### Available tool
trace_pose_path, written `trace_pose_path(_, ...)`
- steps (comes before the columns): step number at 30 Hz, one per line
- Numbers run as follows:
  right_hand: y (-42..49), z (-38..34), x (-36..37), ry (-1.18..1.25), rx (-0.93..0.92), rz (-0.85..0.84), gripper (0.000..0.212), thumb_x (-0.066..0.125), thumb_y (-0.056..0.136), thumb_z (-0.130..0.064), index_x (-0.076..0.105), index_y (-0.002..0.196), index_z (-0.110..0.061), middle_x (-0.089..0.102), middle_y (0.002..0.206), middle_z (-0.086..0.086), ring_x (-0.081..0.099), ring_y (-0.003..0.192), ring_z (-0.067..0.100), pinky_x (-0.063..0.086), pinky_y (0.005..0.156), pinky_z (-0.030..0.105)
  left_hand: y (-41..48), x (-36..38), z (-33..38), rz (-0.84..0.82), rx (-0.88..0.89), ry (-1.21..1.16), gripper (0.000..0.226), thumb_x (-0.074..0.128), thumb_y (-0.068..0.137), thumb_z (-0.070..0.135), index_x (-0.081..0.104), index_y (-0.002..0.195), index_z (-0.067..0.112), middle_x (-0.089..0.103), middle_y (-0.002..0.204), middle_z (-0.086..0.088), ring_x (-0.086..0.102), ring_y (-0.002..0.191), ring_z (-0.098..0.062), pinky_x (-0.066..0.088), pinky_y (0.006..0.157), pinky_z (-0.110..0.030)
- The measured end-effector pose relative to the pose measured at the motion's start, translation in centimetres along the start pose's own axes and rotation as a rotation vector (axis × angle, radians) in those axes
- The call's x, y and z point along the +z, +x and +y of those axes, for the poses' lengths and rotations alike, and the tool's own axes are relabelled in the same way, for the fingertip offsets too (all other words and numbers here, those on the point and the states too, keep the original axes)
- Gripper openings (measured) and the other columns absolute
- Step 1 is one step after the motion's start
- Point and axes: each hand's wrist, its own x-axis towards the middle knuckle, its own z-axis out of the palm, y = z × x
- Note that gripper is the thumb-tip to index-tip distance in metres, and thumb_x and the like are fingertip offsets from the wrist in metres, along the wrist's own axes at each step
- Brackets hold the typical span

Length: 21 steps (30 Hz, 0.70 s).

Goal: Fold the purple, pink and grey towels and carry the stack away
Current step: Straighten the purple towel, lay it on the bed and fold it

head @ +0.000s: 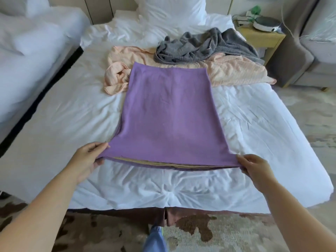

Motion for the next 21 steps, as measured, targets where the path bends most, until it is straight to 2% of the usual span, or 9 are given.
trace_pose_path(3, 3.1, -6.2, 0.2, 0.112, -0.041, -0.009, 0.024, 0.076, 0.079, -0.019, 0.068, 0.078, 0.003, 0.057, 0.071, 0.008, 0.058, 0.06, 0.01, 0.054, 0.065, 0.012, 2.6, 1.9, 6.6, -0.028, 0.008, -0.151, 0.013, 0.055, 0.094, 0.011, 0.063, 0.084, 0.01, 0.07, 0.065, 0.005, 0.063, 0.059, -0.001, 0.054, 0.059, -0.013)
trace_pose_path(6, 7.1, -12.4, 1.3, 0.116, -0.14, -0.098, 0.027, 0.078, 0.073, -0.023, 0.071, 0.081, 0.002, 0.058, 0.084, 0.009, 0.056, 0.079, 0.014, 0.05, 0.079, 0.019, 6.5, 3.8, 12.3, -0.073, 0.066, -0.187, 0.012, 0.054, 0.092, 0.0, 0.062, 0.092, 0.008, 0.07, 0.077, 0.0, 0.066, 0.073, -0.003, 0.055, 0.073, -0.013)
trace_pose_path(8, 10.4, -16.1, 2.5, 0.031, -0.175, -0.16, 0.03, 0.081, 0.066, -0.021, 0.073, 0.089, -0.003, 0.064, 0.09, 0.011, 0.057, 0.085, 0.017, 0.044, 0.086, 0.031, 9.8, 5.0, 15.3, -0.149, 0.125, -0.08, 0.023, 0.054, 0.087, -0.011, 0.062, 0.101, 0.006, 0.071, 0.084, -0.002, 0.067, 0.077, -0.004, 0.054, 0.076, -0.014)
trace_pose_path(11, 16.2, -19.8, 5.0, -0.214, -0.227, -0.122, 0.02, 0.078, 0.067, 0.0, 0.072, 0.086, -0.004, 0.06, 0.077, 0.009, 0.052, 0.074, 0.019, 0.039, 0.072, 0.035, 16.3, 6.4, 18.0, -0.127, 0.206, 0.25, 0.04, 0.056, 0.083, -0.017, 0.059, 0.116, 0.005, 0.066, 0.099, -0.009, 0.063, 0.086, -0.011, 0.051, 0.086, -0.025)
trace_pose_path(12, 18.3, -20.6, 6.1, -0.298, -0.256, -0.072, 0.016, 0.075, 0.069, 0.002, 0.07, 0.084, -0.003, 0.058, 0.074, 0.009, 0.05, 0.071, 0.02, 0.037, 0.069, 0.034, 18.7, 7.0, 18.7, -0.094, 0.228, 0.33, 0.036, 0.058, 0.085, -0.013, 0.059, 0.117, 0.004, 0.065, 0.1, -0.013, 0.063, 0.085, -0.013, 0.051, 0.086, -0.028)
trace_pose_path(15, 24.1, -22.5, 9.5, -0.426, -0.298, 0.084, 0.007, 0.069, 0.079, -0.003, 0.068, 0.086, -0.003, 0.061, 0.075, 0.012, 0.054, 0.076, 0.025, 0.042, 0.068, 0.036, 25.7, 8.8, 19.8, 0.018, 0.236, 0.371, 0.018, 0.059, 0.092, 0.006, 0.059, 0.11, 0.007, 0.062, 0.084, -0.007, 0.064, 0.057, -0.002, 0.054, 0.058, -0.014)
trace_pose_path(16, 25.9, -23.0, 10.5, -0.415, -0.298, 0.101, 0.004, 0.067, 0.082, -0.004, 0.066, 0.085, -0.005, 0.061, 0.074, 0.011, 0.056, 0.076, 0.025, 0.044, 0.067, 0.036, 27.8, 9.6, 20.0, 0.047, 0.242, 0.379, 0.017, 0.059, 0.093, 0.011, 0.06, 0.109, 0.01, 0.061, 0.083, -0.004, 0.063, 0.056, -0.004, 0.053, 0.054, -0.013)
trace_pose_path(18, 29.2, -23.5, 12.3, -0.394, -0.291, 0.122, 0.005, 0.063, 0.086, -0.007, 0.061, 0.084, -0.011, 0.061, 0.069, 0.007, 0.059, 0.07, 0.025, 0.048, 0.062, 0.023, 31.5, 10.8, 20.5, 0.08, 0.296, 0.451, 0.012, 0.06, 0.092, 0.017, 0.062, 0.103, 0.018, 0.063, 0.082, 0.002, 0.062, 0.065, -0.011, 0.051, 0.056, -0.017)
trace_pose_path(21, 34.2, -24.6, 14.5, -0.469, -0.326, 0.152, 0.003, 0.059, 0.089, -0.012, 0.061, 0.089, -0.01, 0.064, 0.078, 0.013, 0.059, 0.074, 0.03, 0.049, 0.074, 0.039, 37.2, 12.5, 21.5, 0.136, 0.356, 0.477, 0.01, 0.062, 0.09, 0.014, 0.066, 0.098, 0.011, 0.066, 0.075, 0.002, 0.063, 0.066, -0.005, 0.049, 0.059, -0.016)
